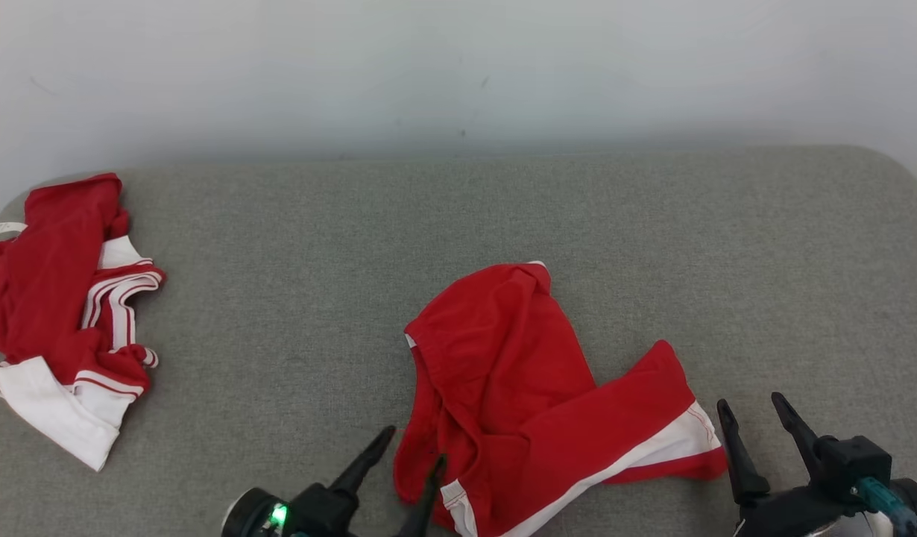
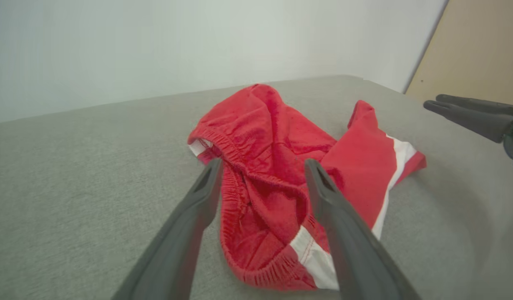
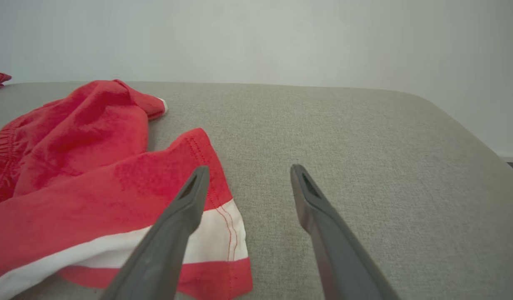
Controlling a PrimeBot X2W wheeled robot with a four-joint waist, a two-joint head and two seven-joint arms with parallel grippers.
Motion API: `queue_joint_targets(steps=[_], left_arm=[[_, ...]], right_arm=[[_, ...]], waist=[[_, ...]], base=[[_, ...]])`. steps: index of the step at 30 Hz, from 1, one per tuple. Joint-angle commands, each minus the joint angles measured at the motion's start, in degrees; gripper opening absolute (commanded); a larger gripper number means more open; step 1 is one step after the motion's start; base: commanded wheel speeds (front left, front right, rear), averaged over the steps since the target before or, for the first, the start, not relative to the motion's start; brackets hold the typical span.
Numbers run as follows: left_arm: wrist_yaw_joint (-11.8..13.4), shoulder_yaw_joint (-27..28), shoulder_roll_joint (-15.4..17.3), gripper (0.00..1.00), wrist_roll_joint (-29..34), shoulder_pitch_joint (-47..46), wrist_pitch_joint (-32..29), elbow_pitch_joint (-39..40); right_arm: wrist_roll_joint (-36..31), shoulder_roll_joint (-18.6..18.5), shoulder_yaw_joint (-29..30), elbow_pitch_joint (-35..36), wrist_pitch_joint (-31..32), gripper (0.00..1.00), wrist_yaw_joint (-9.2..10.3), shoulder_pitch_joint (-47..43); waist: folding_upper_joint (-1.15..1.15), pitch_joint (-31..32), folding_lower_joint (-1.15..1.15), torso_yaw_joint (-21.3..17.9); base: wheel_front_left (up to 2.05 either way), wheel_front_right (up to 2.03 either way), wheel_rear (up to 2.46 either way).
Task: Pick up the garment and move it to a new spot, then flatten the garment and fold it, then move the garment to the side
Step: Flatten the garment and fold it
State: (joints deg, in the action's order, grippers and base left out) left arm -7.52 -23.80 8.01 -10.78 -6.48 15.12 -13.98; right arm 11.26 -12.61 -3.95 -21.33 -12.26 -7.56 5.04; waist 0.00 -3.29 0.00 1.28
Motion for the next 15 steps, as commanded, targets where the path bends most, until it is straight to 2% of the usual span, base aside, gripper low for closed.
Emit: queue_joint_targets(steps=[1, 10, 15], left_arm=[[0.14, -1.77, 0.81, 1.00, -0.93, -1.44, 0.05, -0.85], [0.12, -15.68, 4.86, 1.00, -5.64, -8.57, 0.06, -9.17], [0.13, -20.40, 5.63, 1.00, -8.82, -11.96, 0.05, -14.16]], right_arm=[[1.04, -0.59, -0.54, -1.27, 0.20, 1.00, 0.15, 1.31], [4.71, -1.29, -5.98, -13.57, -0.54, 1.00, 0.15, 8.68], [6.12, -0.62, -9.26, -19.27, -1.55, 1.00, 0.15, 11.99]], waist=[[0.00, -1.48, 0.00, -0.73], [0.00, -4.63, 0.00, -1.80], [0.00, -6.03, 0.00, -2.12]], base=[[0.00, 0.00, 0.00], [0.00, 0.00, 0.00], [0.00, 0.00, 0.00]])
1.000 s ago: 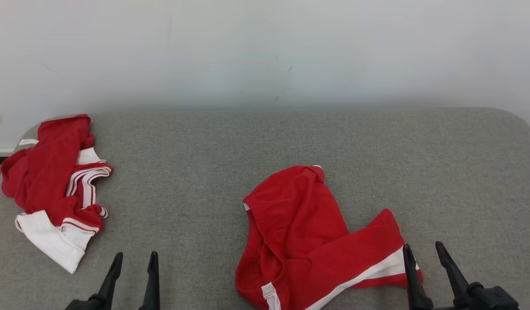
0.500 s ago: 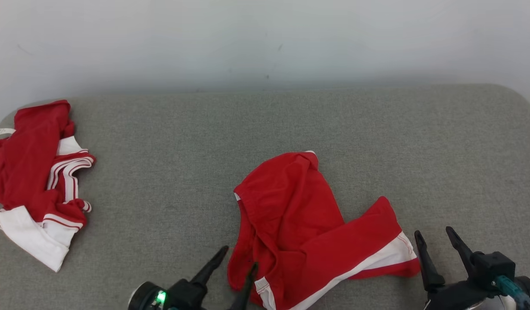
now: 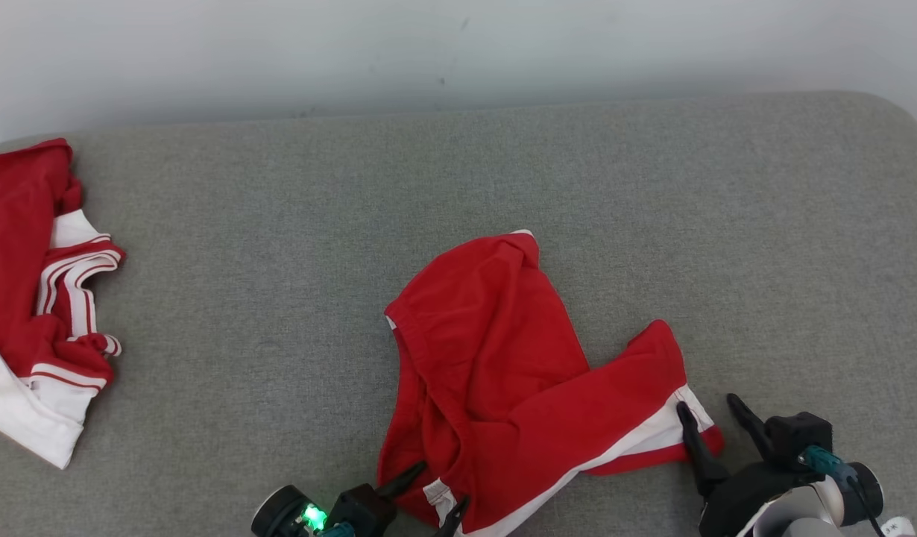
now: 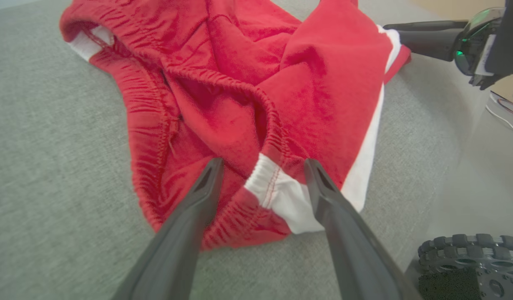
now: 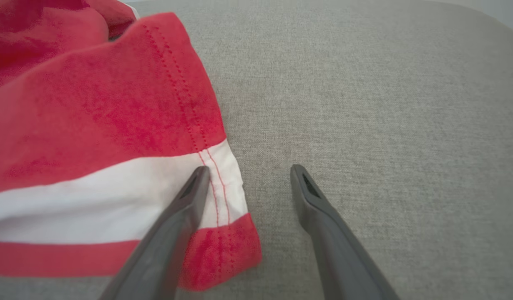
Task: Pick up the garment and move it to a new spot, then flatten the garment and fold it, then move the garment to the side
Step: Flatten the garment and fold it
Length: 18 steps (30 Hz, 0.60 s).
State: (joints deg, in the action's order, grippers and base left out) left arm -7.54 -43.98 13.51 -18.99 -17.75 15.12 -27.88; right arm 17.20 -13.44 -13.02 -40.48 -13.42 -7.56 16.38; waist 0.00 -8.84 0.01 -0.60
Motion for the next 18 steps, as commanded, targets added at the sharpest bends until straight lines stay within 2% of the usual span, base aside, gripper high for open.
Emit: queue_joint_targets(steps=[1, 4, 5, 7, 8, 9, 10, 15, 18], left_arm=[[0.15, -0.94, 0.29, 1.00, -0.83, -1.29, 0.05, -0.91], [0.16, -2.06, 0.49, 1.00, -2.53, -2.37, 0.05, -2.01], [0.15, -2.37, 0.56, 0.71, -3.16, -2.53, 0.05, -2.14], [0.15, -2.94, 0.76, 0.00, -4.18, -2.74, 0.05, -1.92], [0.16, -3.44, 0.93, 0.00, -4.53, -2.53, 0.05, -1.91], [0.16, -3.70, 1.10, 0.00, -4.88, -2.36, 0.05, -1.75], [0.16, -3.98, 1.19, 0.00, -5.22, -2.17, 0.05, -1.52], [0.15, -2.96, 0.92, 0.00, -6.60, -0.10, 0.05, 1.23], [0.15, -0.58, 0.61, 0.00, -7.48, 1.25, 0.05, 4.16]], right_arm=[[0.48, 0.28, -0.81, -1.17, -0.52, 1.00, 0.14, 1.31], [1.59, 0.64, -2.48, -4.21, -0.95, 1.00, 0.15, 3.05], [2.05, 0.94, -3.28, -5.24, -0.94, 1.00, 0.15, 3.42], [3.05, 1.42, -5.02, -7.03, -0.98, 1.00, 0.14, 4.06], [3.69, 1.72, -5.96, -7.93, -1.00, 0.64, 0.13, 4.17], [4.60, 1.93, -6.75, -8.50, -0.86, 0.15, 0.02, 4.36], [5.53, 2.02, -7.37, -8.89, -0.93, 0.00, 0.00, 4.48], [9.04, 0.57, -9.13, -7.89, -1.46, 0.00, 0.06, 3.78], [9.69, -0.58, -8.78, -3.61, -1.67, 0.00, 0.06, 3.45]], waist=[[0.00, -0.67, -0.01, -0.31], [0.00, -1.14, -0.01, -0.48], [0.00, -1.22, -0.01, -0.44], [0.00, -1.29, -0.01, -0.23], [0.00, -1.25, -0.01, -0.08], [0.00, -1.18, -0.01, 0.06], [0.00, -1.09, -0.01, 0.21], [0.00, -0.25, -0.01, 0.91], [0.00, 0.27, -0.01, 0.92]], base=[[0.00, 0.00, 0.00], [0.00, 0.00, 0.00], [0.00, 0.00, 0.00], [0.00, 0.00, 0.00], [0.00, 0.00, 0.00], [0.00, 0.00, 0.00], [0.00, 0.00, 0.00], [0.00, 0.00, 0.00], [0.00, 0.00, 0.00]])
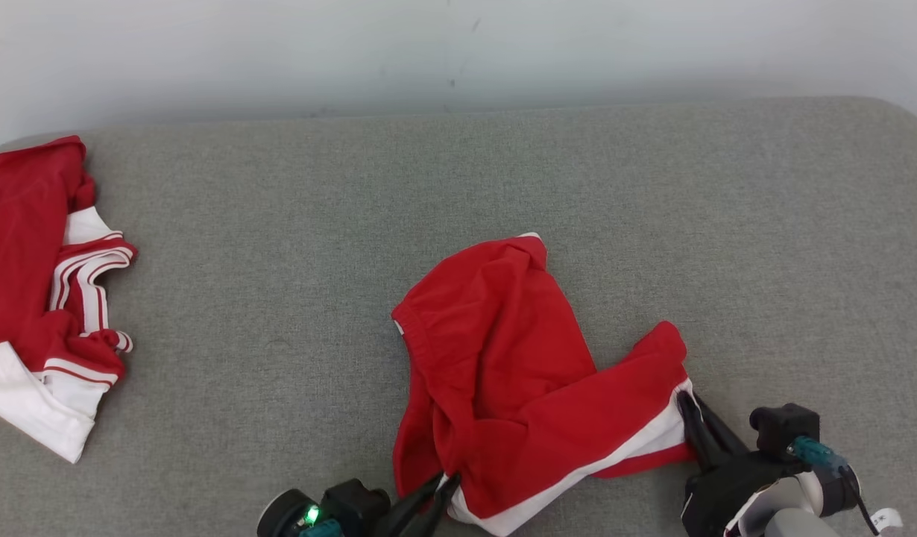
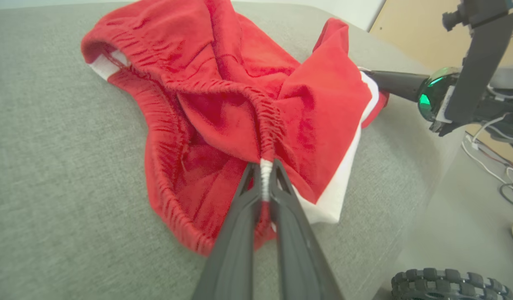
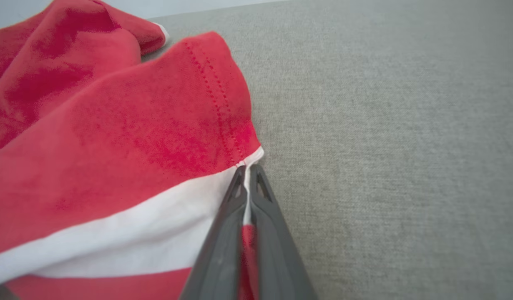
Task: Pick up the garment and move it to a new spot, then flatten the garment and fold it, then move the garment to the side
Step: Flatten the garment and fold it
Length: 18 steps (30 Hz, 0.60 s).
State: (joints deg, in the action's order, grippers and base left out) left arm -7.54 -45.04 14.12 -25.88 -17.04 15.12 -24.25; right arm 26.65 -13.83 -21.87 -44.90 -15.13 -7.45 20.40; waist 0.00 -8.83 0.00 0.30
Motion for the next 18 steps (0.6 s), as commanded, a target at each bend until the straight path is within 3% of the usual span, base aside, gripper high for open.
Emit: queue_joint_targets(steps=[1, 11, 18], left_arm=[[0.15, 1.41, 0.10, 0.00, -0.49, 0.82, 0.05, 1.68], [0.15, 10.77, 1.01, 0.00, -2.95, -2.39, 0.05, 10.46], [0.15, 12.75, 3.41, 0.00, -7.44, -17.44, -1.28, 10.38]], right_arm=[[0.20, -0.70, 0.53, 2.51, 0.01, 0.00, -0.05, -0.76], [1.65, -2.18, 2.19, 15.81, -0.01, 0.00, -0.05, 0.83], [6.52, -3.41, 2.19, 19.32, 2.11, 0.00, -0.05, 11.21]], waist=[[0.00, 0.42, 0.00, -0.01], [0.00, 1.03, 0.00, -0.94], [0.00, -2.68, 0.00, -0.16]], base=[[0.00, 0.00, 0.00], [0.00, 0.00, 0.00], [0.00, 0.00, 0.00]])
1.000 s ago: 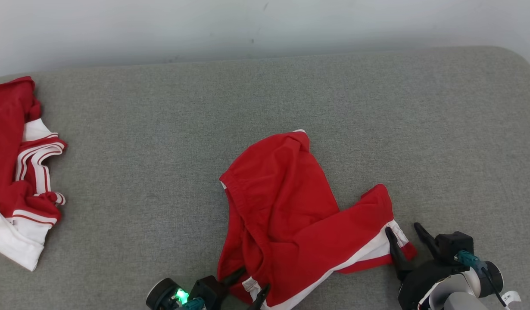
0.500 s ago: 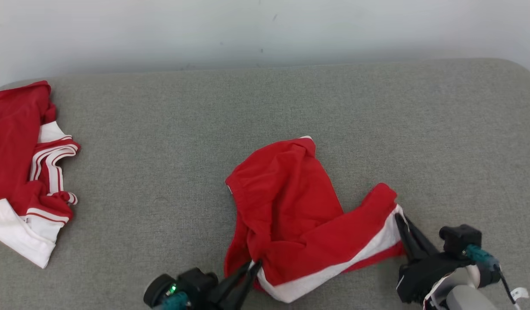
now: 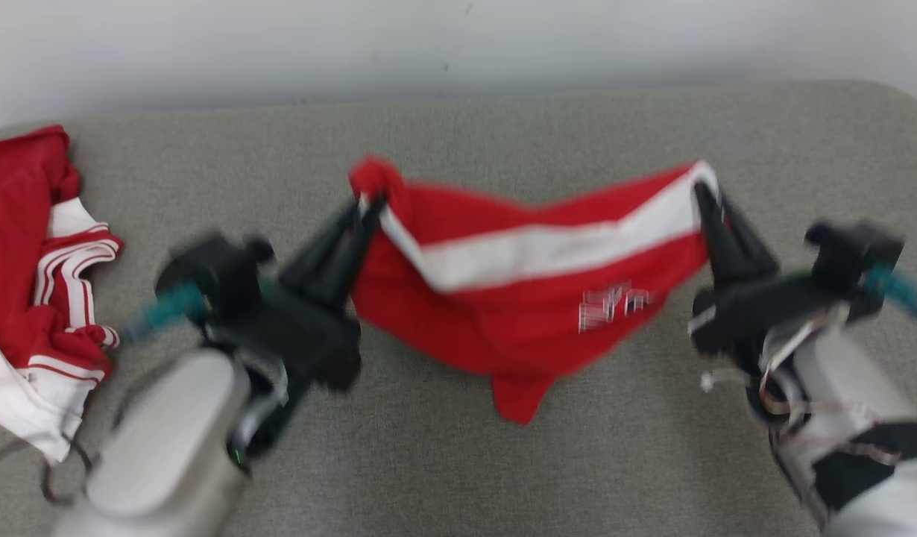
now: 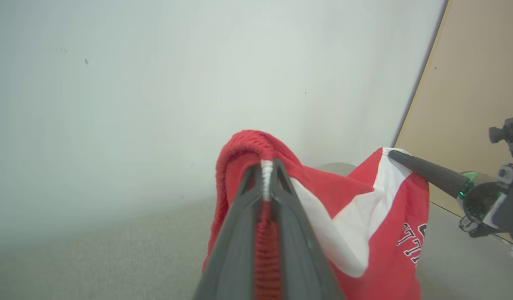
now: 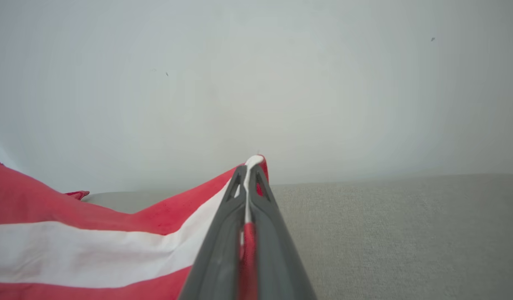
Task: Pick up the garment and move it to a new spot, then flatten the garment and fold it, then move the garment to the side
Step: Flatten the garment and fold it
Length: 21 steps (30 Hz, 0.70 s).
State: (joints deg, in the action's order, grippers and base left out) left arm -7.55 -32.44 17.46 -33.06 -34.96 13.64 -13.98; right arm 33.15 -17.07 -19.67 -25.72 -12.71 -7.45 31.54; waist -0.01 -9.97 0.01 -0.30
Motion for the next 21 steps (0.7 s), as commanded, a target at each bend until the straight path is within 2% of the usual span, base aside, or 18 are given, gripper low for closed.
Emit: queue_joint_targets(steps=[1, 6, 11, 17, 21], left_arm=[[0.16, 0.37, 0.18, 0.00, -1.89, -2.50, -0.42, -0.30], [0.16, 2.14, 2.15, 0.00, -8.27, -19.90, -3.88, -2.88], [0.16, 5.58, 2.31, 0.00, -14.76, -37.87, -6.83, -7.83], [0.17, 7.49, 2.03, 0.00, -17.91, -56.48, -8.82, -15.83], [0.18, 8.24, 1.09, 0.00, -19.09, -66.63, -9.72, -21.86]], right_arm=[[1.05, -0.11, 0.19, 0.40, 0.56, 0.00, -0.05, 2.55], [4.92, -0.79, 2.42, 0.72, 5.74, 0.00, -0.05, 18.15], [6.88, -0.87, 6.62, -1.55, 10.94, 0.00, -0.05, 36.75], [5.08, 0.39, 10.95, -8.66, 15.33, 0.00, -0.03, 57.38], [3.06, 2.18, 14.74, -15.70, 15.31, 0.00, 0.06, 69.23]], waist=[[0.01, -2.80, -0.01, 0.52], [0.01, -10.82, -0.01, 0.90], [0.01, -19.11, -0.01, 1.12], [0.01, -25.92, -0.01, 0.64], [0.01, -28.96, -0.01, -0.56]], base=[[0.00, 0.00, 0.00], [0.00, 0.00, 0.00], [0.00, 0.00, 0.00], [0.00, 0.00, 0.00], [0.00, 0.00, 0.00]])
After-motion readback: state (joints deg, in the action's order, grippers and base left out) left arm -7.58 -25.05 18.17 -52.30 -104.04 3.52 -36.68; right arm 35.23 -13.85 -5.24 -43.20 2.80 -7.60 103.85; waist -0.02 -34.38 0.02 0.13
